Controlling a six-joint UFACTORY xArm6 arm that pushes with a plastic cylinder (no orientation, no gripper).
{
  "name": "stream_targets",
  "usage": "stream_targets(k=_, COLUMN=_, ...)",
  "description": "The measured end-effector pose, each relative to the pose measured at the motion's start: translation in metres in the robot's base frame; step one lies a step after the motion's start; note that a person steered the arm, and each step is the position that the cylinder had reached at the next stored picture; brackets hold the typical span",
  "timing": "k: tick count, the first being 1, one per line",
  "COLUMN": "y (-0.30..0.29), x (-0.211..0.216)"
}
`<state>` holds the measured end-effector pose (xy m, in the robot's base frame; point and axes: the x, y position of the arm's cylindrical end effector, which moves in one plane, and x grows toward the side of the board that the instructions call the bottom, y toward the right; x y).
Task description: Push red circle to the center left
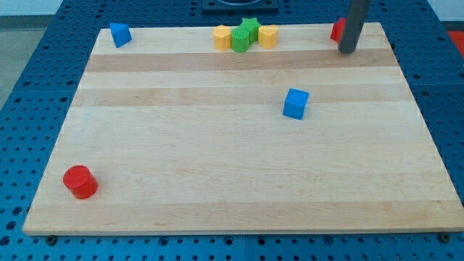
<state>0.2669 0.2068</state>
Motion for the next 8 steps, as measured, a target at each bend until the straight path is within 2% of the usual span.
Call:
stream_targets(k=2, y=0.000, x=-0.015)
stream_targets(k=5, y=-0.005, x=-0.014)
stream_targets(k=6, y=-0.033, x=-0.004)
stream_targets(k=8, y=-0.035, x=0.032)
